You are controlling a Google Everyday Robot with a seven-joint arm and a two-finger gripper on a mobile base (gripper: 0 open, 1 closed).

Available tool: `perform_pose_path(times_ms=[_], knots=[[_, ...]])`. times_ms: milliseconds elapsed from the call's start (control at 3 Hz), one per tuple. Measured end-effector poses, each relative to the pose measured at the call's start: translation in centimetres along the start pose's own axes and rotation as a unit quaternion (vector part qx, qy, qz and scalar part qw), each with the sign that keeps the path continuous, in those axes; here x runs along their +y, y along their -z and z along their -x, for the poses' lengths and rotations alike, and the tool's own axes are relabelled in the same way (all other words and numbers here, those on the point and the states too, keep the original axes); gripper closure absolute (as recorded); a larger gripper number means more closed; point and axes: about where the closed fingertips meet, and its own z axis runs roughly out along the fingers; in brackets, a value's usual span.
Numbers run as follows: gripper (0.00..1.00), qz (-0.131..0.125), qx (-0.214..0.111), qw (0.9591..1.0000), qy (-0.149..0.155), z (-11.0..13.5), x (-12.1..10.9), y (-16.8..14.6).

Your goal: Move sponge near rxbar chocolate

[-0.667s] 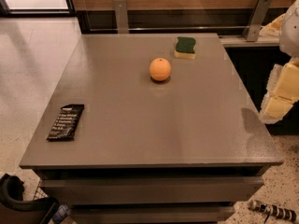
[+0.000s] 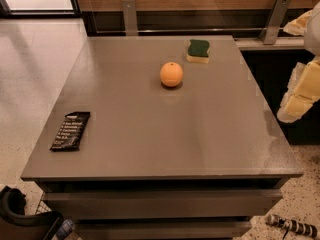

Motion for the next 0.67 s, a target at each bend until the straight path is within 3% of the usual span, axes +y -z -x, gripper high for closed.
perform_pose_path(times_ms=[333, 667], knots=[[0.00, -0.055, -0.061, 0.9951, -0.056, -3.7, -6.0, -2.1], [0.00, -0.126, -0.181, 0.9674, -0.125, -5.5, -13.5, -5.2]])
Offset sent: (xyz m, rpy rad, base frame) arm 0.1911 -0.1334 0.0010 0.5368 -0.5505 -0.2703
